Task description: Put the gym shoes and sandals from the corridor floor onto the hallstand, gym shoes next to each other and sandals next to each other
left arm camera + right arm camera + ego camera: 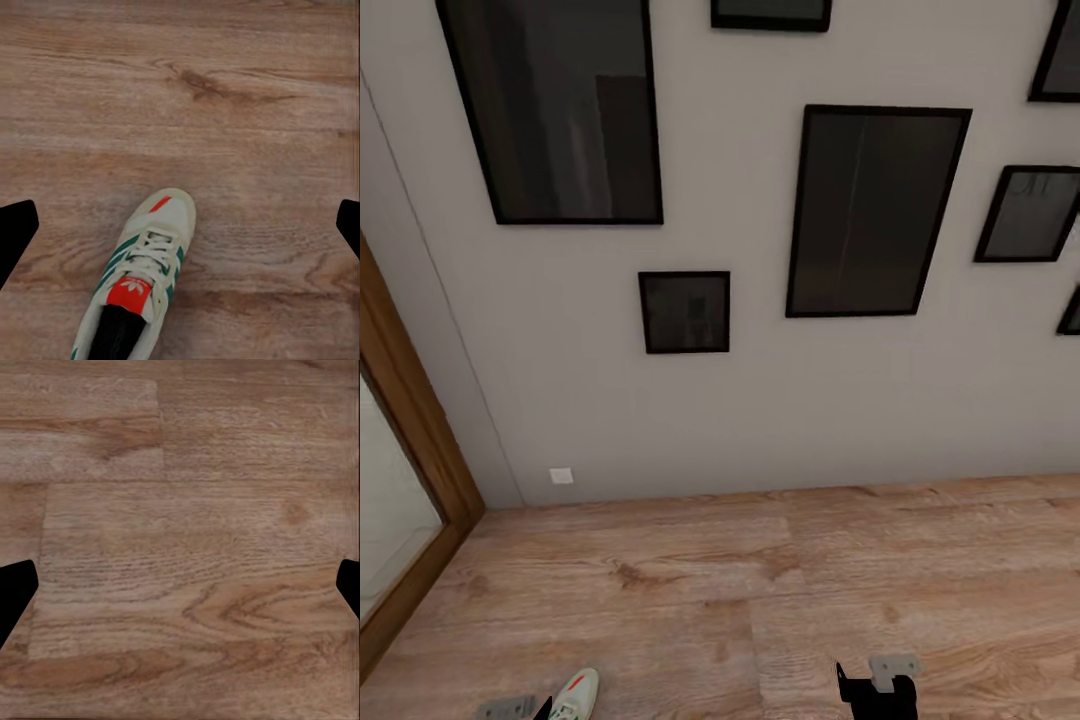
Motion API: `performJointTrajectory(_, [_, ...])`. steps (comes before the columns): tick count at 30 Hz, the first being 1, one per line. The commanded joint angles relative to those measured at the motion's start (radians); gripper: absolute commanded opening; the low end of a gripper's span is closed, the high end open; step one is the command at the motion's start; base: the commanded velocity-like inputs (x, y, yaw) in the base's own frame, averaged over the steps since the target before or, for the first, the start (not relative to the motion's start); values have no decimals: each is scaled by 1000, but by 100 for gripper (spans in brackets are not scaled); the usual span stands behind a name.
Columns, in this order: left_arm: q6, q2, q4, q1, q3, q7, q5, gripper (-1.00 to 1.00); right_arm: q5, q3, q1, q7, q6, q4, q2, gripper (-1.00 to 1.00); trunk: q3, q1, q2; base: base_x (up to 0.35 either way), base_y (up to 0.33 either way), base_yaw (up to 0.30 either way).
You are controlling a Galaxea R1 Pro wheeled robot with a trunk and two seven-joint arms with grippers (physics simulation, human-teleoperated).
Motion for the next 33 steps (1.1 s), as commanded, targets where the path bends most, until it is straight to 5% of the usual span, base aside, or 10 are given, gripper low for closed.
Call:
performJointTrajectory(1, [0,0,1,0,6,-10,4,100,-10,9,-1,-3,-3,1,0,100,-1,0,0,-11,40,-293])
performJointTrajectory(22, [3,4,-5,-4,7,-9,2,100,-7,11,-1,0,-3,-27,1,100,-1,0,0,-1,5,-78])
performJointTrajectory(25, [12,14,-4,-15,9,-8,1,100,-4,11,-1,2,9,-188,-7,100,-1,0,0,0,0,0])
performJointTrajectory(33, [22,33,-4,-56,6,-10,-3,100,-4,8,0,1,123,-378,-28,100,-1,0,0,0,0,0])
